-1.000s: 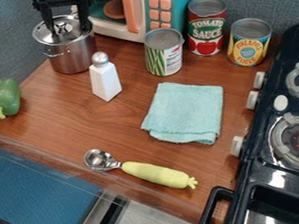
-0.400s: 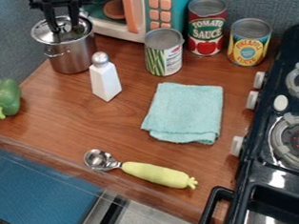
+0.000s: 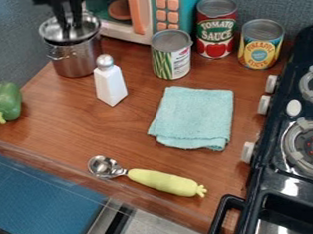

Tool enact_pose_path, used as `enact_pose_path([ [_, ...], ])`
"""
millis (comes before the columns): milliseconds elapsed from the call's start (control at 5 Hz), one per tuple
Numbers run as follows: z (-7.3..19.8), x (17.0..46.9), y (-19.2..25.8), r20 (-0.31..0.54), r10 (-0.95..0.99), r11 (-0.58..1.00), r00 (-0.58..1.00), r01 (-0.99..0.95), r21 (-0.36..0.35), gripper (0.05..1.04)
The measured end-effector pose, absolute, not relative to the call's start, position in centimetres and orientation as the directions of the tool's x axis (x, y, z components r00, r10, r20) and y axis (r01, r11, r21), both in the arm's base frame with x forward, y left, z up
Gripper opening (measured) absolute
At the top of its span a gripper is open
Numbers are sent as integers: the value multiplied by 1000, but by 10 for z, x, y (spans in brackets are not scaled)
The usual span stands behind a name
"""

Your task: Took the lid off the silver pot placing it on the blue napkin

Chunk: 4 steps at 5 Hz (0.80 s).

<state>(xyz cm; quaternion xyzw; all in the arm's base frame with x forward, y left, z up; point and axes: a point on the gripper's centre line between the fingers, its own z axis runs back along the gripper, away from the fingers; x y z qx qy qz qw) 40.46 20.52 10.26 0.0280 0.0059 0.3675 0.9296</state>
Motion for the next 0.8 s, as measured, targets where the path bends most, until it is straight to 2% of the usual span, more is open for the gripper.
enact_pose_path([
  [200, 122, 410, 202, 23, 686, 727, 728, -686, 12, 282],
  [400, 127, 411, 199, 18, 681, 733, 732, -681, -4, 282],
  [600, 108, 407, 189, -23, 659, 752, 752, -659, 5, 282],
  [800, 125, 402, 157, -5, 595, 804, 804, -595, -13, 282],
])
